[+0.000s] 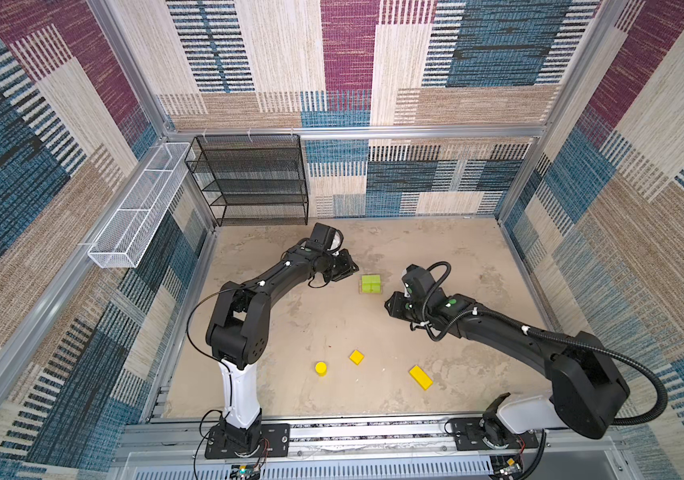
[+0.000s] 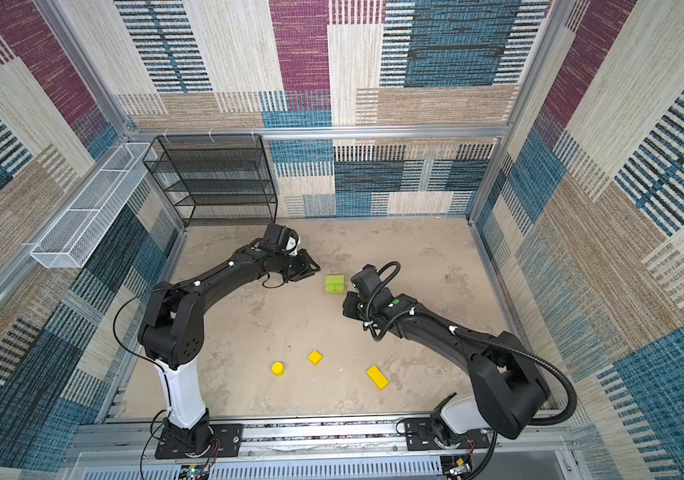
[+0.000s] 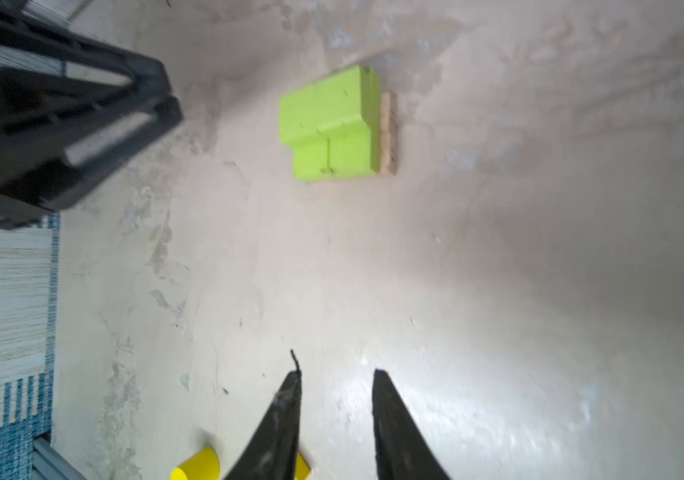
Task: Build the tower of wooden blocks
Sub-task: 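Open both grippers and withdraw them, swinging the right gripper toward the yellow bar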
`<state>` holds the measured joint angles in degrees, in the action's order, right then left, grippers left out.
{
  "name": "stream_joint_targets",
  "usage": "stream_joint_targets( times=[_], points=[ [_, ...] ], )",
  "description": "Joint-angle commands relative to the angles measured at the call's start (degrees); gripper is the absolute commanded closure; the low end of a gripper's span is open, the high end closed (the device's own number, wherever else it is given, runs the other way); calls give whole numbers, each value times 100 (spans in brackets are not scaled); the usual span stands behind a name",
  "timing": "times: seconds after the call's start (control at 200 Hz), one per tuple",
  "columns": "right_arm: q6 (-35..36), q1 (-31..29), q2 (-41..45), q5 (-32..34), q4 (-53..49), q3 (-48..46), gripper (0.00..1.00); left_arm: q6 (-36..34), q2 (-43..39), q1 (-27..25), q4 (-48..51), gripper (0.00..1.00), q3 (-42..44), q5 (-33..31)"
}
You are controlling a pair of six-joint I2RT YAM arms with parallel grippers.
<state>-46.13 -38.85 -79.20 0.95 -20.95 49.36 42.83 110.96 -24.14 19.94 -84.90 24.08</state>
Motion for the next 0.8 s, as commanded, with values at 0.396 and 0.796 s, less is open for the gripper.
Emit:
stream_joint_targets(
  times=[0.396,0.796],
  points=[
    [-3598,-1953,585,1132,-3014,-176,34,-235,-328,285,-141,69,358,-86],
    [-5027,-2531,905,651,-3512,-502,24,-184,-452,493,-289,69,592,45]
  ],
)
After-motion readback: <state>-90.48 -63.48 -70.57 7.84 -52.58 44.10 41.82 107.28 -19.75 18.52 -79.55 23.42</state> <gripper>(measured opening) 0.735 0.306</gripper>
